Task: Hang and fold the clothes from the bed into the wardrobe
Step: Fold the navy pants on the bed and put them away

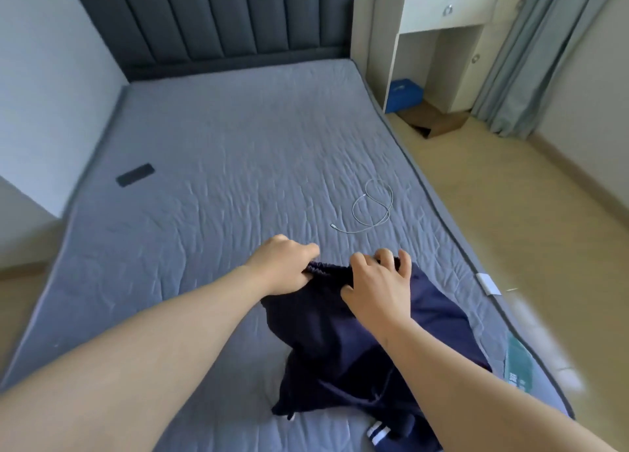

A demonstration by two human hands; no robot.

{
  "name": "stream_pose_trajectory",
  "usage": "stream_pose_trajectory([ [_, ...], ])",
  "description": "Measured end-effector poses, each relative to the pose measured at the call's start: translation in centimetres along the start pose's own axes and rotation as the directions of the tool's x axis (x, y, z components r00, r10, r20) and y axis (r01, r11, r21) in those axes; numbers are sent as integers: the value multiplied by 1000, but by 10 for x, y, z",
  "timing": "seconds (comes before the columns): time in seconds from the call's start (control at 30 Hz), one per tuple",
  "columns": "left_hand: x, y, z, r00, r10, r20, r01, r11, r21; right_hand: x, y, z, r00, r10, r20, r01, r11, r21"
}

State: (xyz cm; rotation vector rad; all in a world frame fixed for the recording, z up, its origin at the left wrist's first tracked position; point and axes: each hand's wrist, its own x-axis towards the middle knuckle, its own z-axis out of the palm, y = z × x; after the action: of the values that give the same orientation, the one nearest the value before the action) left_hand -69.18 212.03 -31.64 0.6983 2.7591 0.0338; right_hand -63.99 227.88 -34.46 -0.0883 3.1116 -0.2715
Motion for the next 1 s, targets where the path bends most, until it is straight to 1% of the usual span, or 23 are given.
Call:
stream_pose_trajectory([
  [0.07, -16, -14, -36, 997, -44, -70, 47, 999, 28, 11, -20, -38, 999, -19, -41, 20, 1000, 13],
  [0.1, -29, -23, -61, 990, -64, -127, 69, 997, 36, 17, -35, -63, 995, -35, -90, 36, 999, 11],
  [0.2, -47, -33, -110, 970, -116, -213, 129, 991, 47, 30, -56, -109, 991, -20, -133, 25, 999, 34],
  [0.3, -67, -37, -163, 931, -144, -337, 180, 980, 80, 37, -75, -160, 970, -38, -240, 47, 998, 29],
  [0.4, -87, -36, -214, 869, -151, -472, 234, 964, 122, 40, -90, -209, 943, -78, -324, 77, 997, -15],
  [0.5, -105, -35, -262, 799, -116, -590, 260, 951, 166, 42, -101, -259, 905, -129, -405, 125, 991, -36],
  [0.67, -131, -32, -330, 677, -128, -724, 320, 938, 134, 47, -116, -336, 814, -217, -539, 223, 973, -54],
  [0.7, -140, -31, -347, 635, -130, -762, 347, 929, 131, 48, -122, -355, 775, -240, -585, 253, 966, -60],
  [0.77, -153, -28, -374, 575, -146, -805, 403, 907, 123, 49, -131, -382, 736, -258, -626, 270, 960, -79],
  [0.83, -170, -27, -402, 496, -148, -855, 458, 882, 112, 49, -142, -412, 682, -282, -675, 307, 948, -86],
  [0.93, -194, -23, -439, 383, -145, -912, 531, 842, 89, 47, -158, -454, 623, -323, -713, 329, 934, -136],
  [1.0, -208, -22, -456, 324, -145, -935, 571, 818, 71, 45, -165, -476, 602, -337, -724, 323, 932, -166],
])
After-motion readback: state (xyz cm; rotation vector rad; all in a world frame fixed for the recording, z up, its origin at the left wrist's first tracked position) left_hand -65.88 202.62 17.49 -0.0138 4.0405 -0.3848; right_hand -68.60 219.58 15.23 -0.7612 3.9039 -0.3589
